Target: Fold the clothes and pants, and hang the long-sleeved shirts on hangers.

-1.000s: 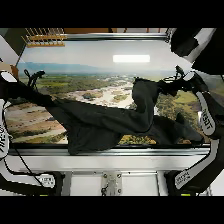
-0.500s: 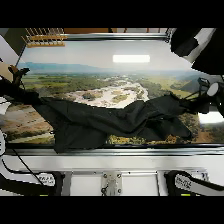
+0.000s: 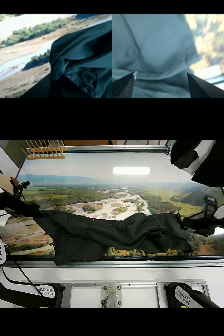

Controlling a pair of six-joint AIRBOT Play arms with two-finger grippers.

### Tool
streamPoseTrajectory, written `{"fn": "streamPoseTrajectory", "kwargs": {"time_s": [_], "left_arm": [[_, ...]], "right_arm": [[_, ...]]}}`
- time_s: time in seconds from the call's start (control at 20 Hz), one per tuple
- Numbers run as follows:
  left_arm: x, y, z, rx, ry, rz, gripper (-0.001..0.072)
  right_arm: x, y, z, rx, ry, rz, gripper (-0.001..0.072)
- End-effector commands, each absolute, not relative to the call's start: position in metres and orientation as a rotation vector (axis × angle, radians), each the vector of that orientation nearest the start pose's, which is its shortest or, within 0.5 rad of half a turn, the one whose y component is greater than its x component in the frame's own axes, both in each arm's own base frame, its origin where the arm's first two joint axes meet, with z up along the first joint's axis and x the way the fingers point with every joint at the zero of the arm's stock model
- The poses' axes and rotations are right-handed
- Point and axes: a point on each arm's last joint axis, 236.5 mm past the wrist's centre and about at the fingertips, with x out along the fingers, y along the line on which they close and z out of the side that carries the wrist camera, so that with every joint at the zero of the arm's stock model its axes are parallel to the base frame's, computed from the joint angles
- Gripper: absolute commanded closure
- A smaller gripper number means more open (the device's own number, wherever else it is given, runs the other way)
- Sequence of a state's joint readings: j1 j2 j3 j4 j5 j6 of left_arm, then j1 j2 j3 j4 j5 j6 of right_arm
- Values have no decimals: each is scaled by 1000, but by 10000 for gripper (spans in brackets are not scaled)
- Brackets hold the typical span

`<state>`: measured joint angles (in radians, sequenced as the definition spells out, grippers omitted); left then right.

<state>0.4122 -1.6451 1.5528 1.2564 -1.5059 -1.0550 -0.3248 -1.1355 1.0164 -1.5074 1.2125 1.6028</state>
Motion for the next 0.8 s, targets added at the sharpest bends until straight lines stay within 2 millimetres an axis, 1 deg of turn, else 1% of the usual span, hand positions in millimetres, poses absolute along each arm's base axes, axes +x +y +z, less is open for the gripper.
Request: {"fn": "streamPoseTrajectory", "kwargs": {"time_s": [0.0,0.05,0.1,0.15,0.2,0.25,0.35,0.4,0.5,0.6,0.75], "left_arm": [[409,86,-5,-205,1394,-309,689],[411,85,-5,-209,1387,-311,689],[412,83,-4,-215,1383,-316,689],[411,83,-4,-215,1383,-316,689],[411,83,-4,-215,1384,-316,689],[411,83,-4,-216,1384,-317,689],[411,83,-4,-215,1383,-317,689],[411,83,-4,-215,1383,-317,689],[411,83,-4,-216,1385,-318,689],[411,83,-4,-217,1386,-319,689],[411,83,-4,-217,1386,-319,689]], "right_arm": [[358,-126,51,279,1212,-261,-5],[371,-144,50,293,1212,-262,-5],[383,-159,42,323,1219,-256,-4],[395,-171,26,369,1229,-228,-4],[404,-177,8,429,1244,-190,-5],[412,-178,-12,494,1257,-139,-5],[423,-171,-50,564,1279,-28,-5],[422,-166,-68,563,1306,20,-5],[423,-156,-93,561,1347,63,-5],[428,-140,-104,547,1363,116,-5],[436,-124,-110,505,1367,151,-5]]}}
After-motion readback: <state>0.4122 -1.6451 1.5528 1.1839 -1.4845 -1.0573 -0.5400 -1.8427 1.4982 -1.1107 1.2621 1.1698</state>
